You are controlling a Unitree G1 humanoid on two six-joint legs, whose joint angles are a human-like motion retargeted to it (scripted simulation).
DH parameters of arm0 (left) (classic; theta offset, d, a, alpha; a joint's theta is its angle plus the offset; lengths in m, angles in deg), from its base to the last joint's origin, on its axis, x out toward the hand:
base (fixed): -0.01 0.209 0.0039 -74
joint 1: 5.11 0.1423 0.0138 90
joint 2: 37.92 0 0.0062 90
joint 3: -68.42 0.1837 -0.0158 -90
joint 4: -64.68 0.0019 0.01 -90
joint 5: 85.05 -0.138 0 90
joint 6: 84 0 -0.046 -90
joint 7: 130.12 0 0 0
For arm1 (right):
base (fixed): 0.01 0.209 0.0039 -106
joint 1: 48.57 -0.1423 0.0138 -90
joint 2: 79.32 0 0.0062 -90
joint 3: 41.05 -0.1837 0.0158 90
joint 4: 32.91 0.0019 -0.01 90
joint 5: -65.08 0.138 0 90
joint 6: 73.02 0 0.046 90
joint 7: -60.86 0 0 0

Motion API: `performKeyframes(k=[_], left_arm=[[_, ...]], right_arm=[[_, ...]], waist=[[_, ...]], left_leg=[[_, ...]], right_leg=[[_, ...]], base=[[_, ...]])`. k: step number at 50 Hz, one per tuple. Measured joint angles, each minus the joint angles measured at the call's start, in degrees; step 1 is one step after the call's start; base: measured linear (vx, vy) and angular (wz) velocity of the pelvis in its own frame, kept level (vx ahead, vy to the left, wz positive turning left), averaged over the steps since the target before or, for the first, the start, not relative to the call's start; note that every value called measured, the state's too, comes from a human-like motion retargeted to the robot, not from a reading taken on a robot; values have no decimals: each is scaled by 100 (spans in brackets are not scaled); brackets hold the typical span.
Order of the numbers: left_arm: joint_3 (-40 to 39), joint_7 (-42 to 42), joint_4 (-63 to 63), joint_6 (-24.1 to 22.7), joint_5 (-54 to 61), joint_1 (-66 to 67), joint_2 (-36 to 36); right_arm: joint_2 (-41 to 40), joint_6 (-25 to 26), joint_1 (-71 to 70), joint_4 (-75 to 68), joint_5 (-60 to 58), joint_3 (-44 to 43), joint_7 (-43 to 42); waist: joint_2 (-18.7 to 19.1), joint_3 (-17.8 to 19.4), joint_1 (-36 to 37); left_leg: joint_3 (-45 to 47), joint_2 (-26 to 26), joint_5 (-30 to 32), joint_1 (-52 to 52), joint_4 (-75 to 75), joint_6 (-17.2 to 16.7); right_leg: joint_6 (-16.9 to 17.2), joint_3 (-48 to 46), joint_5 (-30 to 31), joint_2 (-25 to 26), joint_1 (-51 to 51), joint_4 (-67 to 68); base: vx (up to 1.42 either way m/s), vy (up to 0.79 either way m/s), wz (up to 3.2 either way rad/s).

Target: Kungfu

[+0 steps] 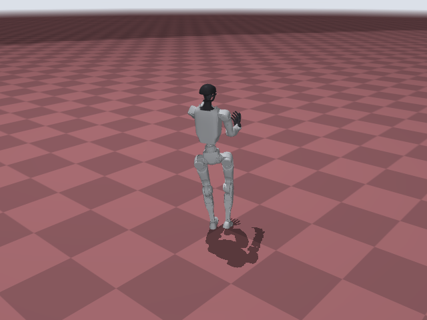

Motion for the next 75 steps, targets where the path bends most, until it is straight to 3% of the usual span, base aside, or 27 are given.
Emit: performKeyframes(k=[3, 6, 12, 17, 20, 23, 28, 30, 33, 36, 38, 40, 43, 44, 45, 48, 51, 53, 56, 58, 62, 67, 69, 72, 75], left_arm=[[-3, -779, 1405, 424, 417, -416, 535], [-394, -595, 1592, 906, 366, -353, 1002], [-506, 398, 1264, -36, 550, 99, 1437], [-575, 439, 872, -58, 521, 468, 1433], [-613, -4, 66, -199, 1243, 1050, 1437], [-645, -939, -1330, -289, 2713, 1893, 1265], [-469, -3890, -3645, -681, 6995, 4150, 612], [-170, -5293, -4126, -550, 8797, 5319, 220], [225, -6794, -3901, 26, 10300, 6897, -453], [302, -7095, -3442, 22, 10953, 8216, -936], [228, -6822, -3325, -192, 11205, 8711, -1089], [139, -6528, -3440, -344, 11333, 8970, -1067], [77, -6583, -3928, -231, 11147, 9007, -736], [76, -6670, -4074, -170, 11023, 8972, -629], [86, -6762, -4211, -122, 10892, 8928, -523], [177, -6809, -4363, -136, 10675, 8752, -261], [191, -6723, -4305, -104, 10660, 8701, -227], [71, -6681, -4284, -49, 10580, 8670, -237], [-215, -6433, -4227, 88, 10149, 8374, -161], [-473, -6193, -4028, 175, 9593, 8003, -89], [-873, -5396, -2863, 317, 8113, 6832, 1], [-854, -4261, -1001, -199, 7240, 5111, -296], [-642, -3941, -552, -516, 7240, 4372, -398], [-288, -3525, -278, -1072, 7287, 3301, -557], [-176, -3007, -434, -1841, 7127, 2314, -927]], right_arm=[[383, -292, 2262, 1287, 208, -57, 91], [851, -451, 4354, 2301, 509, -418, 237], [772, -1569, 6840, 3341, -536, -1506, -275], [1001, -2333, 6785, 4161, -1926, -1688, -1003], [1416, -2463, 5924, 4520, -2741, -1474, -1504], [1676, -2506, 4485, 4619, -3677, -1026, -2281], [2059, -2484, 1613, 4219, -5054, -450, -3334], [2180, -2370, 368, 3774, -5543, -281, -3611], [2429, -2236, -1431, 2866, -6153, -130, -3999], [2654, -2335, -3148, 1325, -7153, 21, -4168], [2748, -2378, -4210, -102, -8210, 194, -4424], [2855, -1989, -5248, -1802, -9599, 459, -4786], [2908, 222, -6348, -3918, -11037, 717, -4753], [2873, 707, -6547, -4346, -11172, 681, -4716], [2857, 999, -6706, -4670, -11191, 647, -4669], [2928, -222, -6686, -4446, -10880, 628, -4806], [2797, -1183, -6424, -4158, -11163, 538, -5955], [2702, -1311, -6242, -4143, -11184, 555, -6249], [2652, -1134, -5967, -4050, -10772, 468, -5794], [2662, -1207, -5752, -3806, -10355, 346, -5489], [2481, -2042, -5251, -3015, -9113, 175, -5160], [1853, -2595, -4863, -1618, -6878, 629, -4184], [1617, -2545, -4743, -765, -5794, 977, -3642], [1256, -2281, -4493, 634, -4177, 1449, -3057], [896, -2159, -4225, 1980, -2612, 1864, -2615]], waist=[[-78, 375, -883], [-335, 730, -1493], [-659, 1023, -1872], [-664, 982, -1999], [-485, 893, -1975], [-333, 701, -1651], [-244, 90, -586], [-306, -202, -42], [-489, -513, 716], [-775, -701, 1295], [-1007, -769, 1667], [-1242, -781, 1879], [-1507, -808, 2254], [-1557, -758, 2366], [-1603, -687, 2451], [-1596, -475, 2287], [-1500, -503, 2058], [-1513, -598, 1938], [-1591, -678, 1924], [-1666, -722, 1986], [-1605, -829, 2051], [-932, -754, 1621], [-672, -671, 1297], [-337, -598, 802], [-302, -501, 229]], left_leg=[[-90, -237, -3, 646, -314, 120], [-127, -479, -44, 1222, -523, 202], [-188, -384, -95, 1762, -713, 212], [-223, -366, -57, 1789, -807, 196], [-232, -330, 27, 1651, -859, 57], [-173, -332, 65, 1399, -873, -78], [78, -249, 7, 584, -562, -326], [256, -195, -94, 144, -276, -434], [426, -147, -300, -560, 275, -512], [538, -170, -601, -1351, 972, -554], [665, -151, -783, -1892, 1424, -593], [644, -198, -895, -2375, 1787, -669], [645, -86, -1004, -2931, 2199, -815], [639, -24, -998, -3036, 2285, -815], [627, 27, -971, -3118, 2351, -797], [488, -54, -809, -3179, 2375, -678], [494, -48, -819, -3143, 2355, -594], [617, -2, -879, -3114, 2312, -495], [728, -1, -857, -3032, 2195, -413], [723, -24, -772, -2978, 2109, -382], [421, 367, -754, -2837, 1943, -673], [32, 772, -866, -1995, 1386, -851], [-64, 772, -917, -1557, 1123, -803], [-140, 592, -942, -858, 624, -544], [-204, 169, -862, -105, 42, -283]], right_leg=[[-372, -88, 353, -240, -497, -1201], [-262, -138, 636, -475, -845, -2251], [-172, -146, 227, -371, -1539, -3304], [-338, -339, 530, -456, -1557, -2824], [-372, 65, 527, -416, -1242, -2574], [-360, 173, 258, -474, -705, -2237], [-334, -61, -571, -682, 455, -1436], [-414, -280, -756, -836, 997, -1237], [-585, -600, -685, -1006, 1845, -1194], [-207, -307, -32, -885, 2447, -1423], [420, -31, 387, -808, 2695, -1712], [703, -143, 309, -816, 2888, -2018], [644, -658, -331, -910, 2857, -2379], [579, -700, -525, -889, 2814, -2385], [512, -734, -702, -858, 2776, -2362], [587, -664, -823, -640, 2791, -2309], [647, -656, -692, -521, 2803, -2320], [636, -690, -541, -523, 2791, -2372], [648, -717, -193, -568, 2804, -2467], [725, -798, 173, -617, 2814, -2515], [739, -630, 1439, -191, 2573, -2319], [739, -629, 2835, 171, 1936, -705], [739, -497, 2627, 265, 1561, 17], [739, 34, 1351, 480, 1028, 409], [606, 19, 418, 154, 400, 663]], base=[[32, 2, 101], [23, -8, 44], [0, -25, 8], [-2, -1, 2], [4, 14, -9], [-1, 8, -30], [-6, -1, -63], [-10, -6, -92], [-17, -6, -56], [-24, -18, -30], [-29, -27, -54], [-34, -31, -10], [-30, -32, -10], [-28, -33, -17], [-28, -32, 31], [-16, -22, 82], [8, -1, 41], [15, -3, 2], [18, -10, -5], [27, -18, -19], [28, -31, -50], [38, -5, -15], [50, 19, 33], [50, 35, 79], [43, 20, 117]])
